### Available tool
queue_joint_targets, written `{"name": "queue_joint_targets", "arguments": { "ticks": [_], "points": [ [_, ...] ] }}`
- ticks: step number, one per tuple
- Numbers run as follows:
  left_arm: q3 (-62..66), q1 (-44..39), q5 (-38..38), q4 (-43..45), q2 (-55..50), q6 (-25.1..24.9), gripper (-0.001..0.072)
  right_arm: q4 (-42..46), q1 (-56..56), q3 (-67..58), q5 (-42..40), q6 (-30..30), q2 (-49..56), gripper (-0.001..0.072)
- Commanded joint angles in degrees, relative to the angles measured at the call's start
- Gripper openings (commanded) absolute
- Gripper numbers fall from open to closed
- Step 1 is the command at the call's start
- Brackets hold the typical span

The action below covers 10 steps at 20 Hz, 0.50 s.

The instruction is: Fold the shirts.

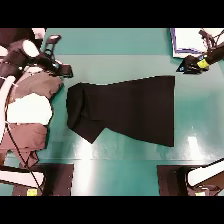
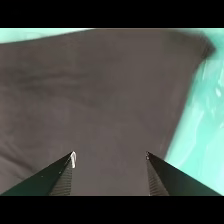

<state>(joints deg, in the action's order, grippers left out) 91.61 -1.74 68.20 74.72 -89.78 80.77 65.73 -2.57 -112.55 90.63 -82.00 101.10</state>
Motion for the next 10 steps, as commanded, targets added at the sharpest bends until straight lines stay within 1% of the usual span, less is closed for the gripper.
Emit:
{"name": "queue_joint_targets", "arguments": {
  "ticks": [1, 3, 6, 8, 10],
  "points": [
    [-2.1, 4.2, 10.1, -4.0, 2.4, 1.1, 0.0579, -0.2, -2.2, 8.3, 0.3, 0.6, -6.4, 0.0512],
    [-12.7, 4.3, 8.5, -4.0, 7.8, 1.3, 0.0579, -0.2, -3.3, 18.2, -0.6, 1.7, -12.5, 0.0512],
    [-31.1, 4.2, 2.0, -6.4, 17.6, 2.0, 0.0579, -0.3, -3.8, 31.7, -4.6, 2.7, -20.9, 0.0512],
    [-42.1, 4.2, -0.3, -8.0, 22.9, 2.3, 0.0579, -1.3, -3.8, 38.3, -7.1, 3.3, -25.1, 0.0511],
    [-49.7, 4.2, -3.1, -11.2, 25.6, 1.7, 0.0579, -3.1, -3.8, 42.4, -9.1, 3.9, -27.9, 0.0512]
  ]
}}
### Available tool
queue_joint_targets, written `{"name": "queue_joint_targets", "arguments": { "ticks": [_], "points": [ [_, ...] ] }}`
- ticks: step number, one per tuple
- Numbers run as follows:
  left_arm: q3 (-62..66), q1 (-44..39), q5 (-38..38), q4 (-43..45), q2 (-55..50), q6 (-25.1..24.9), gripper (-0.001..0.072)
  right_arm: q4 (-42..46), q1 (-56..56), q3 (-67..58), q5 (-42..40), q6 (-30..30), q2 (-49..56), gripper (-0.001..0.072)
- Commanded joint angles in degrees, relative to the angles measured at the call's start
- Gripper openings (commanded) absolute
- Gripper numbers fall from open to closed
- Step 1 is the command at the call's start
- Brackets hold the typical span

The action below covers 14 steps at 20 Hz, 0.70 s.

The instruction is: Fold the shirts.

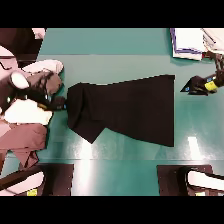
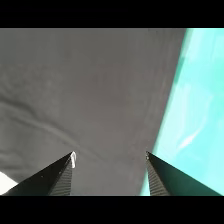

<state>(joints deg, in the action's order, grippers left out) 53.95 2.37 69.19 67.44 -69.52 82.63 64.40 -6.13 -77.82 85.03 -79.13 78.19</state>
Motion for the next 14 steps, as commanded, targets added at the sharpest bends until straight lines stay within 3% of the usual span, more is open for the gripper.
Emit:
{"name": "queue_joint_targets", "arguments": {
  "ticks": [1, 8, 9, 12, 13, 14],
  "points": [
    [-14.5, 0.1, -5.5, -5.8, 5.5, -1.1, 0.0579, -1.9, -0.3, 9.0, -4.1, 1.1, -5.9, 0.0512],
    [-19.0, 0.1, -12.4, -16.9, 5.5, -6.8, 0.0577, -1.9, -0.3, 11.4, -4.2, 1.2, -8.1, 0.0512],
    [-18.9, 0.1, -11.4, -17.0, 5.5, -6.9, 0.0525, -1.9, -0.3, 11.4, -3.9, 1.2, -8.1, 0.0512],
    [-18.7, 0.3, -9.4, -16.7, 5.5, -8.1, 0.0119, -1.6, -2.0, 11.4, -1.8, 1.2, -8.1, 0.0511],
    [-17.6, 0.3, -8.3, -16.0, 5.5, -8.1, 0.0028, -1.5, -3.4, 11.5, -0.5, 1.1, -8.1, 0.0511],
    [-15.3, 0.3, -6.7, -14.5, 5.5, -8.1, 0.0029, -1.1, -4.9, 11.6, 1.1, 1.1, -8.1, 0.0512]
  ]
}}
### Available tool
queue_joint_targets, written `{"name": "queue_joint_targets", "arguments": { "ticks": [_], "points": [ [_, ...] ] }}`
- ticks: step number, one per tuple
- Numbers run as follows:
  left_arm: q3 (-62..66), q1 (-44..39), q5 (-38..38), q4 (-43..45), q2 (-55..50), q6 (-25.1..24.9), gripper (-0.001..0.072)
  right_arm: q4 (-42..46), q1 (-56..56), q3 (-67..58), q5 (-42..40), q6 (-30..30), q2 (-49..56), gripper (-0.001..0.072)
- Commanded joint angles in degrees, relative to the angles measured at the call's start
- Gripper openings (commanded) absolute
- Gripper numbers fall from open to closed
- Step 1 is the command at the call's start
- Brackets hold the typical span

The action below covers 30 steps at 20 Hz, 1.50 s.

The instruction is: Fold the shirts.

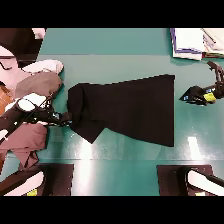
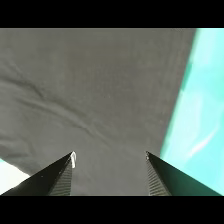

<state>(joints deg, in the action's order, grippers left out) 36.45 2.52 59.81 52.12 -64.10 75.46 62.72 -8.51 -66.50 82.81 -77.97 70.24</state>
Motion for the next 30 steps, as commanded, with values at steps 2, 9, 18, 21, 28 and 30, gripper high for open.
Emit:
{"name": "queue_joint_targets", "arguments": {
  "ticks": [2, 9, 18, 21, 28, 30],
  "points": [
    [7.8, 0.1, 6.5, 3.4, 0.2, -0.9, 0.0029, 1.3, -6.3, 3.5, 5.0, 0.0, -1.8, 0.0512],
    [16.5, 0.1, 8.6, 3.2, 0.8, -0.7, 0.0028, 4.9, -14.5, 31.9, -1.1, 0.2, -9.8, 0.0513],
    [16.5, 0.1, 9.0, 3.2, 0.8, -0.7, 0.0029, -3.0, -0.8, 39.7, -8.3, -0.6, -9.9, 0.0426],
    [16.9, 0.1, 9.7, 3.2, 1.1, -0.8, 0.0028, -3.0, 1.9, 39.7, -8.4, -0.5, -10.2, 0.0076],
    [37.0, 0.1, 14.3, 4.7, 13.1, 1.7, 0.0028, -3.0, 2.7, 15.2, -6.1, -0.4, -25.9, 0.0015],
    [48.5, 0.1, 14.4, 4.7, 15.5, 2.8, 0.0027, -2.6, 2.6, 0.6, -5.6, -0.9, -27.9, 0.0015]
  ]
}}
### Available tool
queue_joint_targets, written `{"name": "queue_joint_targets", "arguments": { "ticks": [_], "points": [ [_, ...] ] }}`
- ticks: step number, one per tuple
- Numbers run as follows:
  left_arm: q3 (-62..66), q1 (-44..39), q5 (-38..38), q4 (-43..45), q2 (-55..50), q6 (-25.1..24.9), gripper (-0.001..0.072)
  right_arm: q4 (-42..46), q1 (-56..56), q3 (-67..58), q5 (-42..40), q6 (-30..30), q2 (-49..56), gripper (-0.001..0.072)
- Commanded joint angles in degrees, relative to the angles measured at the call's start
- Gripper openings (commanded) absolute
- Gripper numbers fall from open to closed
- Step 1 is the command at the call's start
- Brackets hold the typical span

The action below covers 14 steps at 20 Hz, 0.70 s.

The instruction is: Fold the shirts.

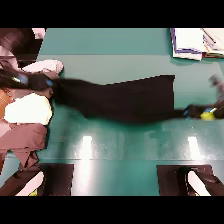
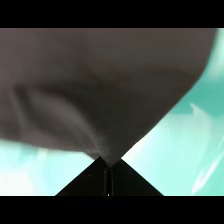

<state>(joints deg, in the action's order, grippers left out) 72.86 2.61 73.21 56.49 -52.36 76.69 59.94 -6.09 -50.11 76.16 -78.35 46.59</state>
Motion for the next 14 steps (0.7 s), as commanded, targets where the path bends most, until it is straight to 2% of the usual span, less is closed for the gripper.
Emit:
{"name": "queue_joint_targets", "arguments": {
  "ticks": [1, 5, 9, 11, 14],
  "points": [
    [18.3, 0.0, 1.4, 0.3, 4.5, 2.6, 0.0028, 0.2, 0.2, -23.5, 1.2, -1.0, -4.1, 0.0015],
    [43.2, 0.0, 1.2, 0.4, 4.7, 6.9, 0.0027, 3.4, 0.2, -52.6, 5.6, -2.1, 0.7, 0.0015],
    [55.7, 0.0, -1.9, 1.0, 4.7, 11.3, 0.0026, 15.1, 0.2, -78.4, 15.5, -6.2, 8.5, 0.0014],
    [57.3, 0.0, -3.0, 1.0, 4.7, 12.5, 0.0026, 19.3, 0.2, -83.7, 18.0, -7.3, 10.2, 0.0013],
    [54.5, 0.0, -0.8, 1.9, 4.7, 12.5, 0.0026, 19.8, 0.2, -80.1, 18.4, -7.7, 10.1, 0.0013]
  ]
}}
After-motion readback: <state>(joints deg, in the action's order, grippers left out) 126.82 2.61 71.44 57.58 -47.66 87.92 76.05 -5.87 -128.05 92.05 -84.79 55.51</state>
